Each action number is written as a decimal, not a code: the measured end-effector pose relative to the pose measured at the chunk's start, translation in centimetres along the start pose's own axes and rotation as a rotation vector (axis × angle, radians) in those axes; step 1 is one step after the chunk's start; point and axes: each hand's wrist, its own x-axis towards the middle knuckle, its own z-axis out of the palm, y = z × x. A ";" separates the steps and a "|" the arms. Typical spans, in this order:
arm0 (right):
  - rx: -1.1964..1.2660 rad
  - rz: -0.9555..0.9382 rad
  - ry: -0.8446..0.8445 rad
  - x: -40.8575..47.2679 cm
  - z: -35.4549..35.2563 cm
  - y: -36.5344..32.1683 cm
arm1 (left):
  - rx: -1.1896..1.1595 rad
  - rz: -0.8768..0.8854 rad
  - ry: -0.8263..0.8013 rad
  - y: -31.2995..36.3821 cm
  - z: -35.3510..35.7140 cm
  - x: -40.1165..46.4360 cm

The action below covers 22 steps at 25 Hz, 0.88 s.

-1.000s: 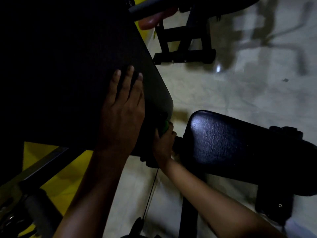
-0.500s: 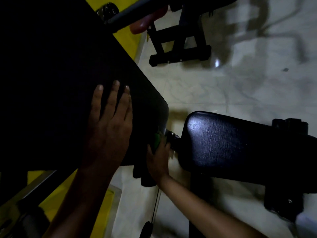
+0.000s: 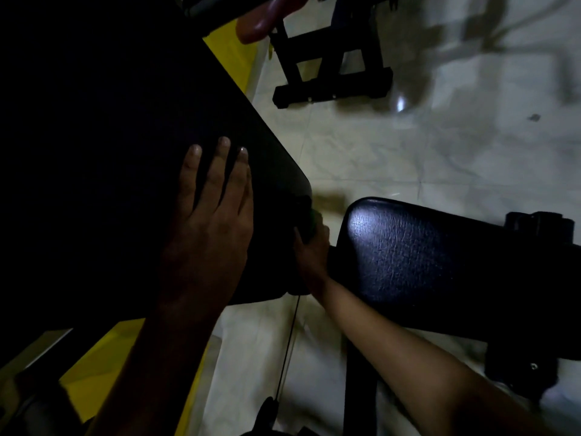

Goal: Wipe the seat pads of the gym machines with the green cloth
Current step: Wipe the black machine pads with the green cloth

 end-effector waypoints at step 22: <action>-0.107 -0.302 -0.282 4.4 -6.4 -16.2 | -0.328 -0.067 -0.034 -4.8 -4.6 3.4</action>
